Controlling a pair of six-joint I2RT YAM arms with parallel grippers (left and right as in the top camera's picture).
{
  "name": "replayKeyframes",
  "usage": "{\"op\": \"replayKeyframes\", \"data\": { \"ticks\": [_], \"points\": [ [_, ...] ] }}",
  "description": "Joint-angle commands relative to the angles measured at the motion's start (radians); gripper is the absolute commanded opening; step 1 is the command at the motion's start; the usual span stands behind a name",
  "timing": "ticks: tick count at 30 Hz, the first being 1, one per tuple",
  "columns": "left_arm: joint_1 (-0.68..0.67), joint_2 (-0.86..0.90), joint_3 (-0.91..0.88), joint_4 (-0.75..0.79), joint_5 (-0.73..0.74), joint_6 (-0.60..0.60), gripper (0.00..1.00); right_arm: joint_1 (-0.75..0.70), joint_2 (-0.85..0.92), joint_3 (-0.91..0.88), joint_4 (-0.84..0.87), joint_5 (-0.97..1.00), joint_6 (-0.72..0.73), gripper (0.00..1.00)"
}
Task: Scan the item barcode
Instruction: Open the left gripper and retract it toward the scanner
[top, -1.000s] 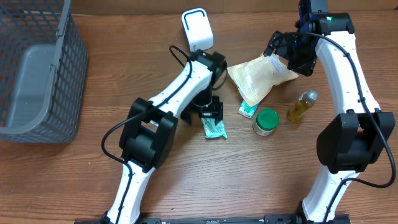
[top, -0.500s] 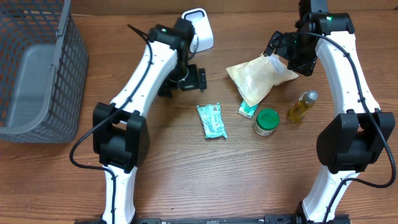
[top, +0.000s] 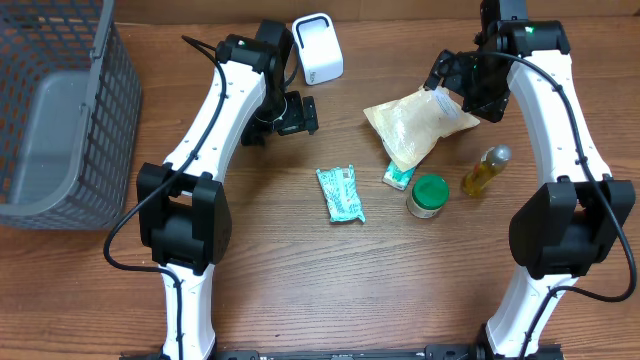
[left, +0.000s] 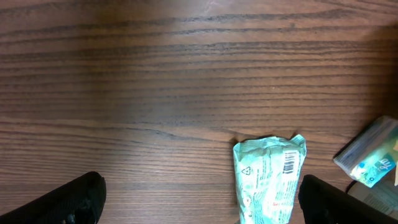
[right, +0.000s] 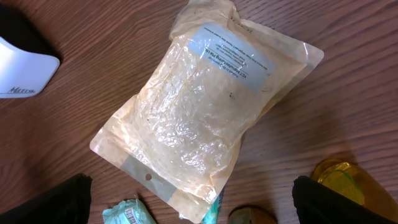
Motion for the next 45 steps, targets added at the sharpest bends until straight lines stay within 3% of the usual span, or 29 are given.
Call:
{"op": "replayKeyframes", "data": {
  "ticks": [1, 45],
  "points": [
    [-0.005, -0.018, 0.009, 0.004, -0.006, 0.008, 1.0, 0.003, -0.007, 0.027, 0.003, -0.005, 0.0, 1.0],
    [-0.007, -0.018, 0.009, 0.004, -0.007, 0.008, 1.0, 0.003, 0.009, 0.027, 0.003, -0.005, 0.0, 1.0]
  ]
}}
